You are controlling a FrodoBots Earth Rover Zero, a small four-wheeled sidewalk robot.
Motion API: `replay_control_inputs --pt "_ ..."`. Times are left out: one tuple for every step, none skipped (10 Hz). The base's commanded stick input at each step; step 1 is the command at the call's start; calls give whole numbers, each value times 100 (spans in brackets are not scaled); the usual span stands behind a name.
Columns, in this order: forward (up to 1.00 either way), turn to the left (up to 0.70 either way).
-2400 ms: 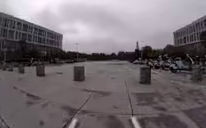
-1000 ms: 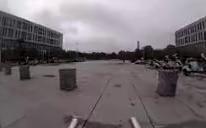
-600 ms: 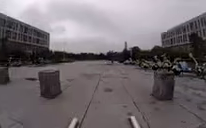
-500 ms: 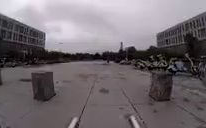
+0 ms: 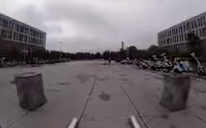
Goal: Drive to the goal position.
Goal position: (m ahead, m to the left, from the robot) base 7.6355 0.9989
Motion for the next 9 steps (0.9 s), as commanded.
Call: replay_control_inputs --pt "70 0" --pt "70 0" --pt "70 0" --pt "70 0" --pt "70 0" --pt "70 0" --pt "70 0" --pt "70 0" --pt "70 0"
